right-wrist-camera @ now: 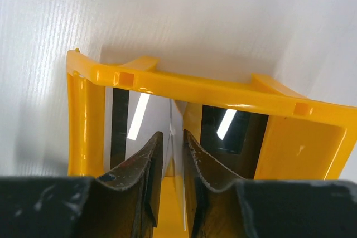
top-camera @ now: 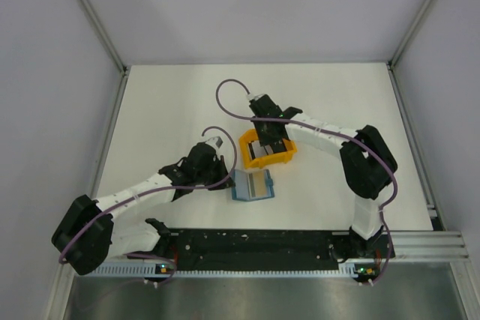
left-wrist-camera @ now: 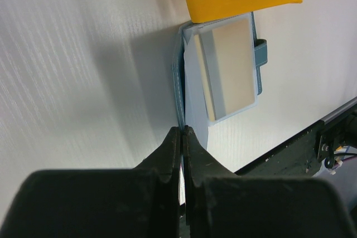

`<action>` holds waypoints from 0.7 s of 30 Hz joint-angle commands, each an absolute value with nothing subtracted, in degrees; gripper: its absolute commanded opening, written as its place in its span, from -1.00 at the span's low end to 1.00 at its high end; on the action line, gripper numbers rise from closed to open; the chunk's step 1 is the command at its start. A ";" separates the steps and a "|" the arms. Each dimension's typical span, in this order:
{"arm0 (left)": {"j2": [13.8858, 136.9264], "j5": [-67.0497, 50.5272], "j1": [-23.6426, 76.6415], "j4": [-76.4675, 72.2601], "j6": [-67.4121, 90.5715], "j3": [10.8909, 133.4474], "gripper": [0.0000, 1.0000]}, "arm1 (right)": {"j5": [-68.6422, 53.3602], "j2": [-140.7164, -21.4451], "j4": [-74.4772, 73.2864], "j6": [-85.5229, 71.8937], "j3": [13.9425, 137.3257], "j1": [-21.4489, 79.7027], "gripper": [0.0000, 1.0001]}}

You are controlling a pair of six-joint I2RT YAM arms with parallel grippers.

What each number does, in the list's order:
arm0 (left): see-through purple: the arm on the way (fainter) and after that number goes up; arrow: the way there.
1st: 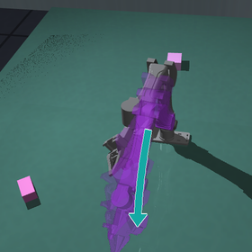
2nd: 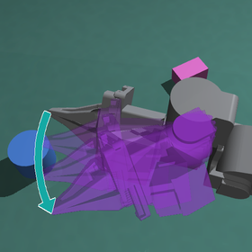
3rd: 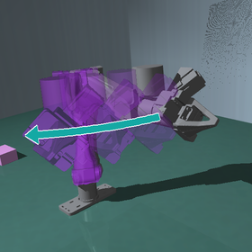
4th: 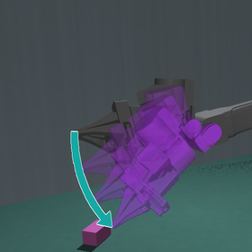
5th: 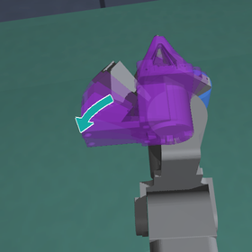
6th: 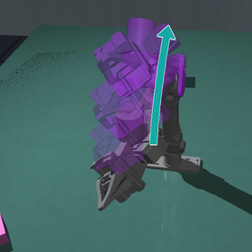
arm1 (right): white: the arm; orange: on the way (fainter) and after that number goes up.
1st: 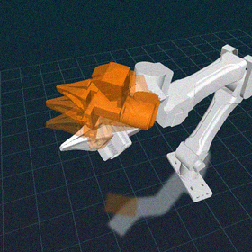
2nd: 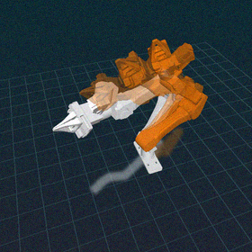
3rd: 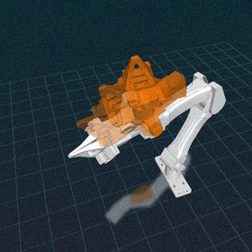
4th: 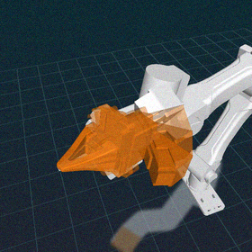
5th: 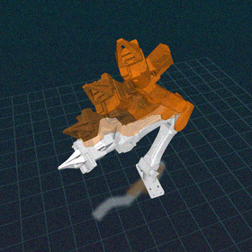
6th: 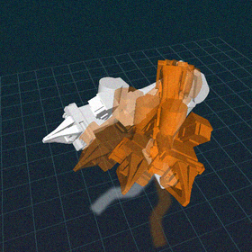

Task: Put the credit cards into the card holder
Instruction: Pick up the credit card from the storage box.

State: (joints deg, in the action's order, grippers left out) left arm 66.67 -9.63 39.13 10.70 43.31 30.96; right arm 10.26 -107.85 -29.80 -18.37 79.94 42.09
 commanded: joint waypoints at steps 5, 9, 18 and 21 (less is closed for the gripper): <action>66.18 -10.02 38.94 8.61 42.36 31.38 -1.00 | 8.79 -105.73 -29.62 -17.67 80.07 41.66 -0.77; 66.09 -10.02 39.02 9.05 42.28 31.38 -1.00 | 7.21 -106.26 -29.62 -18.02 79.45 40.87 -1.00; 65.39 -9.49 38.94 9.93 42.80 31.55 -1.00 | 5.82 -98.28 -28.22 -17.84 78.83 38.77 -1.00; 64.51 -9.05 38.94 10.02 43.15 31.20 -1.00 | 0.18 -93.80 -29.27 -18.98 81.65 35.69 -1.00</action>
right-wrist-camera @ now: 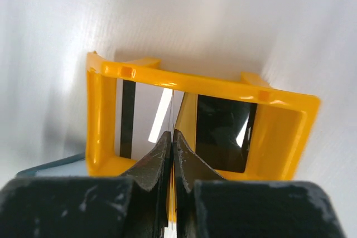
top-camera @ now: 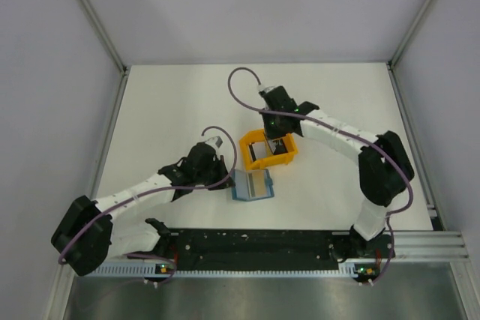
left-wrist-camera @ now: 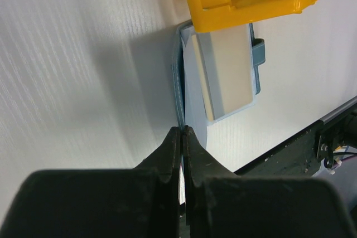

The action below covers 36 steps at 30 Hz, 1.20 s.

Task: Put the credit cards into the card holder
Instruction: Pick up the credit card from the storage box, then insert the credit card into the card holder.

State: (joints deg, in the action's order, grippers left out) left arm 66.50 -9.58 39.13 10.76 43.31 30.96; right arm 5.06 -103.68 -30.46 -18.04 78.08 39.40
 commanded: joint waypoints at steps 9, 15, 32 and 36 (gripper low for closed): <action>64.16 -7.12 38.94 12.03 44.99 29.71 -1.00 | -18.78 -87.72 -21.40 -27.31 69.82 35.07 -1.00; 64.42 -3.95 38.94 15.03 48.34 26.46 -1.00 | -25.14 -84.11 -8.62 -37.08 55.83 37.79 -1.00; 65.04 -4.57 38.94 13.01 49.74 24.08 -1.00 | -14.08 -91.06 5.17 -46.31 45.98 48.25 -1.00; 64.95 -4.04 38.94 13.45 50.36 23.29 -1.00 | -11.43 -90.35 6.41 -46.23 43.60 48.16 -1.00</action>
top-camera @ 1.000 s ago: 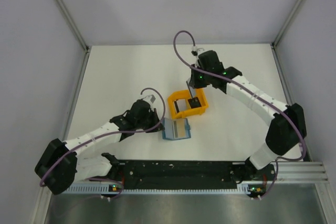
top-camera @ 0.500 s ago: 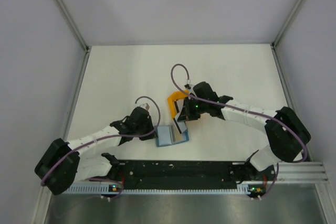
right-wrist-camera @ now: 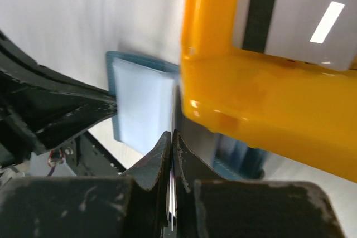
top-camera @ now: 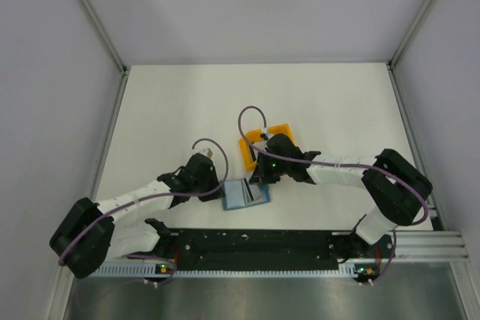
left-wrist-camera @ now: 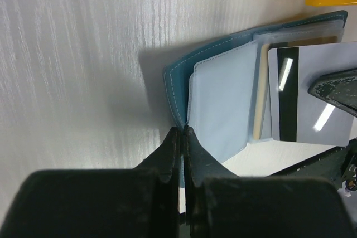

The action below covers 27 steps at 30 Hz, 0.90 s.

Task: Put the credit cards into the card holder
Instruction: Insert the credit card into the card holder.

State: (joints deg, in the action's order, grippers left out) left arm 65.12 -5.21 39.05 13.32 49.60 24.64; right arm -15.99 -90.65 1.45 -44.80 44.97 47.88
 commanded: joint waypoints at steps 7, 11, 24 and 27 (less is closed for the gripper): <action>65.39 -4.57 38.94 12.22 50.98 22.50 -1.00 | -13.80 -93.34 13.52 -48.34 40.35 48.51 -1.00; 65.57 -4.48 38.94 12.30 51.59 22.32 -1.00 | -14.15 -94.74 14.94 -49.48 39.73 48.69 -1.00; 66.71 -3.60 38.94 13.18 53.00 22.76 -1.00 | -15.57 -96.77 21.19 -50.98 36.21 49.48 -1.00; 66.53 -3.16 38.94 13.97 53.52 22.68 -1.00 | -11.96 -95.45 17.32 -50.10 35.86 50.01 -1.00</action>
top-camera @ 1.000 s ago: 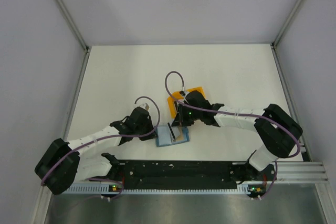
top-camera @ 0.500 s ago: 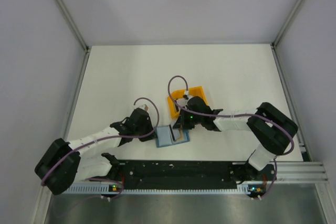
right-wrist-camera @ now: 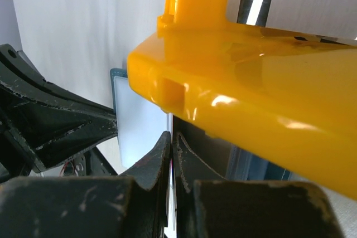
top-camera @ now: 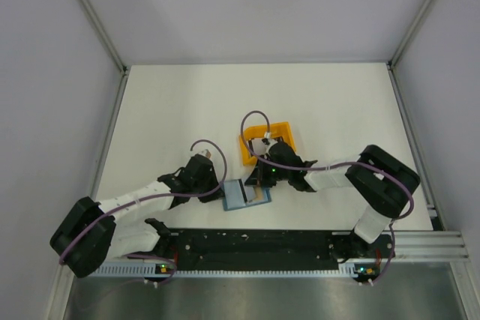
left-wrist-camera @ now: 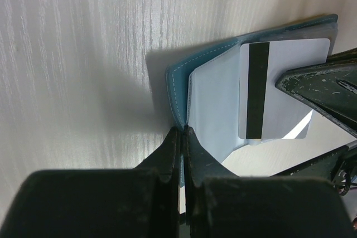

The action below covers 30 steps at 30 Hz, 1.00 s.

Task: Put the credit cards into the card holder
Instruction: Insert the credit card into the card holder.

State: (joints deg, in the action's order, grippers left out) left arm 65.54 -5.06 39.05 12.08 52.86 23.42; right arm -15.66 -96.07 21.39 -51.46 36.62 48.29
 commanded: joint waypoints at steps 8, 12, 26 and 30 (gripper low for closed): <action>66.18 -3.52 38.94 14.59 53.96 21.62 -1.00 | -6.76 -92.81 16.43 -49.92 32.17 50.36 -1.00; 66.36 -3.78 38.94 14.50 53.88 21.80 -1.00 | -8.53 -95.36 17.75 -50.88 32.70 50.36 -1.00; 66.53 -3.43 38.94 14.85 53.35 22.15 -1.00 | -4.83 -87.97 17.58 -49.04 31.29 50.19 -1.00; 66.71 -3.69 38.94 14.42 53.26 22.15 -1.00 | -8.16 -91.66 19.41 -49.48 31.91 50.19 -1.00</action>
State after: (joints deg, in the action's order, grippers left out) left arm 65.54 -5.26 39.05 11.64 54.11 23.14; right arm -7.94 -89.14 19.86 -51.03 31.90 50.06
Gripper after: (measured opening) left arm 0.013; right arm 0.006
